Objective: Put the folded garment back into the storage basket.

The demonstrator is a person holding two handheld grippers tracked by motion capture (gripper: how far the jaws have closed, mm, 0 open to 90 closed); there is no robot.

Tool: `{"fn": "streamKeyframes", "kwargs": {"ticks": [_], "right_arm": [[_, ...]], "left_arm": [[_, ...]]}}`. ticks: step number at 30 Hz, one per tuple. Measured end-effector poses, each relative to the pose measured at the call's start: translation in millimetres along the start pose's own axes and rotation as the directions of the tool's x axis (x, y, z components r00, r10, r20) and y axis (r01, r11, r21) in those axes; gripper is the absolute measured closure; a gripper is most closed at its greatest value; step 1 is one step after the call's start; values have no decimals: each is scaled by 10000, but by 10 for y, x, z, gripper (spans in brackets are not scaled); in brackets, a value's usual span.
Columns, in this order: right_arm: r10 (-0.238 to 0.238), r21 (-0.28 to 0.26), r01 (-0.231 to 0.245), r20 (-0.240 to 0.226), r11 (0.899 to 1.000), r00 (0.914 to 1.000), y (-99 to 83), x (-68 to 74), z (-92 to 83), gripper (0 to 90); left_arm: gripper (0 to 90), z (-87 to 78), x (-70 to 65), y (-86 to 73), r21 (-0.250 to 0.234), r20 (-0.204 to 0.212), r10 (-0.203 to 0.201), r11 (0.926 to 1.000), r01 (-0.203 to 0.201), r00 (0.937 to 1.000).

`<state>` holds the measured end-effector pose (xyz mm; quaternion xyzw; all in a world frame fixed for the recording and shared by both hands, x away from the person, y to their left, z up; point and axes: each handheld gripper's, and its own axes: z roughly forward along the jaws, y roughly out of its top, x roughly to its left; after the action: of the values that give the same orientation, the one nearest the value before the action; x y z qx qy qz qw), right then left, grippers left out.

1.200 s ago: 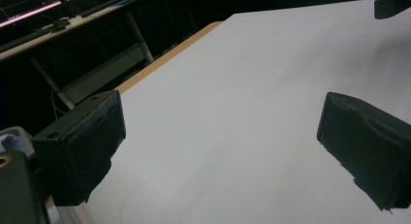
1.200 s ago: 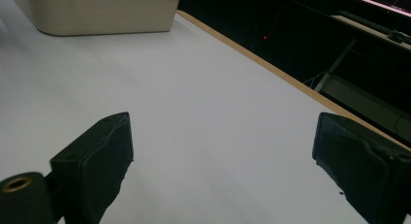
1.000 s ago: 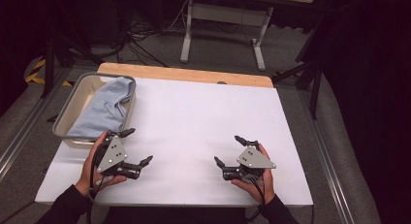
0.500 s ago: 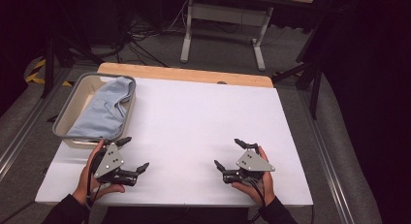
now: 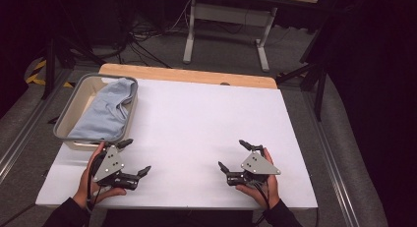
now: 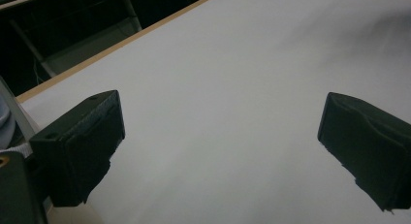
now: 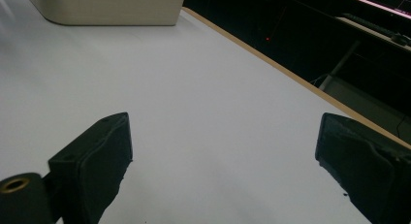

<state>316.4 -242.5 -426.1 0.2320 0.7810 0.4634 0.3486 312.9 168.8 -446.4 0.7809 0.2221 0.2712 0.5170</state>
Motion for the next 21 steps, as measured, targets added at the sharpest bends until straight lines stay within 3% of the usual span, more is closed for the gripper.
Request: {"fn": "streamKeyframes", "kwargs": {"ticks": [21], "right_arm": [[-79,-35,79,96,10000,9999,-5,10,-8,68]], "left_arm": [[37,-9,-17,32,-100,4,111,9999,-111,9999]]}}
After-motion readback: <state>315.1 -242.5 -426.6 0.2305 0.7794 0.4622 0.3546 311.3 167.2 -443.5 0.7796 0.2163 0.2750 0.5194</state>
